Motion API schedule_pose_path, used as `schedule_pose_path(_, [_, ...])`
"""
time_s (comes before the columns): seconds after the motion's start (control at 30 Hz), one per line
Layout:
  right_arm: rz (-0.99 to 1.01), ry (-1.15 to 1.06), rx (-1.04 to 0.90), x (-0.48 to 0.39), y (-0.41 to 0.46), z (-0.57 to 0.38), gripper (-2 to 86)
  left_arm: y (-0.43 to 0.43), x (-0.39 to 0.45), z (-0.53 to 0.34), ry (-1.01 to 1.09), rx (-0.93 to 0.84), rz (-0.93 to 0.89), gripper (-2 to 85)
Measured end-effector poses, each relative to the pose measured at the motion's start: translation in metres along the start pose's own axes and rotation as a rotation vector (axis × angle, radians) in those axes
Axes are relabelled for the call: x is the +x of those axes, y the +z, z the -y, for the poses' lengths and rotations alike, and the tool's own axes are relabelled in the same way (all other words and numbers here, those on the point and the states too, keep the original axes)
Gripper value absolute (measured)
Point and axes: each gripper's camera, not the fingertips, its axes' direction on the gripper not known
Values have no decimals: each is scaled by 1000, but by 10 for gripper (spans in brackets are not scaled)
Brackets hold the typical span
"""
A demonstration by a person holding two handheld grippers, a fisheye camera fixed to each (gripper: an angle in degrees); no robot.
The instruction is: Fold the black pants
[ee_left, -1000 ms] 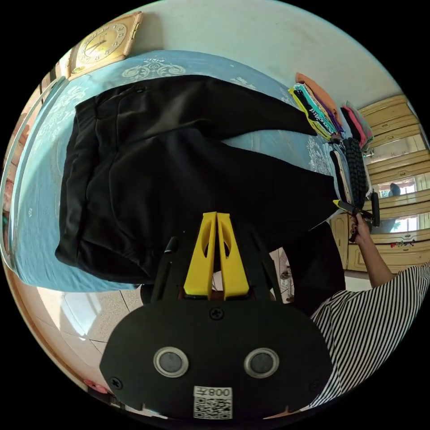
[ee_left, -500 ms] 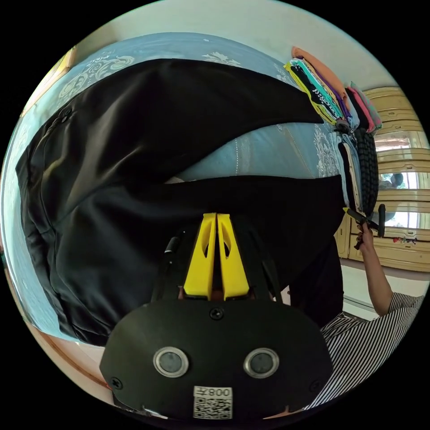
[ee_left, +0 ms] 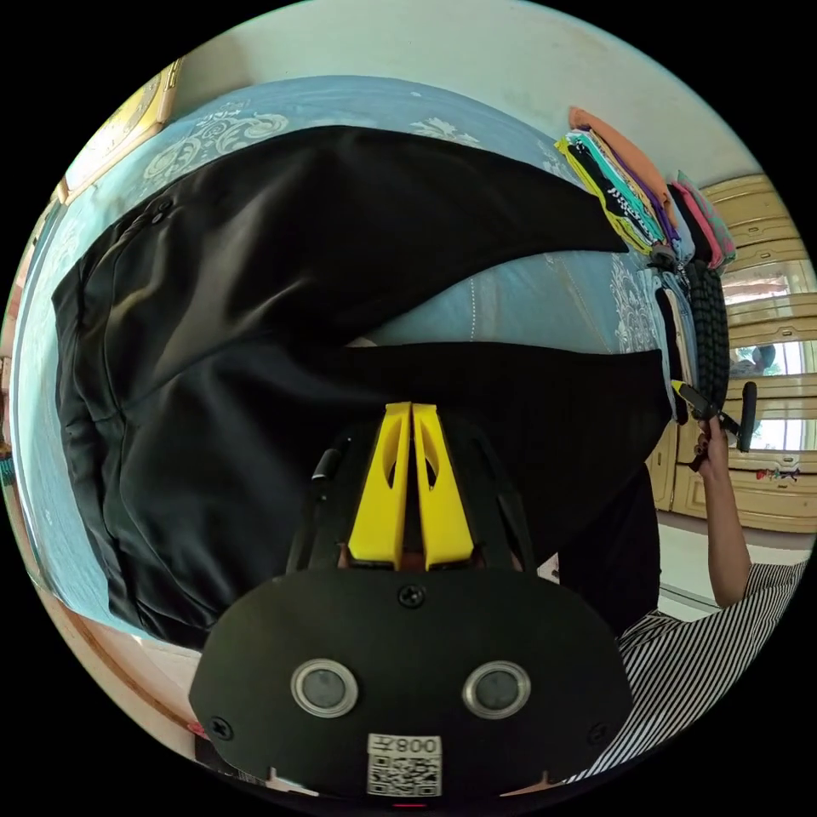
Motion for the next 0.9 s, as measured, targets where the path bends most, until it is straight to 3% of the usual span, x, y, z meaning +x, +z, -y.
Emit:
schedule_pose_path(0.03, [3,-28,-86,-4,15,7,13,-1,1,2,-12,-6,-8,2])
schedule_pose_path(0.17, [-56,-63,-14,-10,11,7,8,-14,8,4,19,42,-12,2])
schedule_pose_path(0.4, [18,-43,-25,-6,-6,34,1,-40,5,45,32,154,5,2])
schedule_pose_path(0.6, [68,-126,104,-38,-31,91,0,-15,-6,77,-5,13,89,2])
schedule_pose_path(0.9, [-20,-310,95,-115,-13,238,1,-23,-16,66,66,11,43,1])
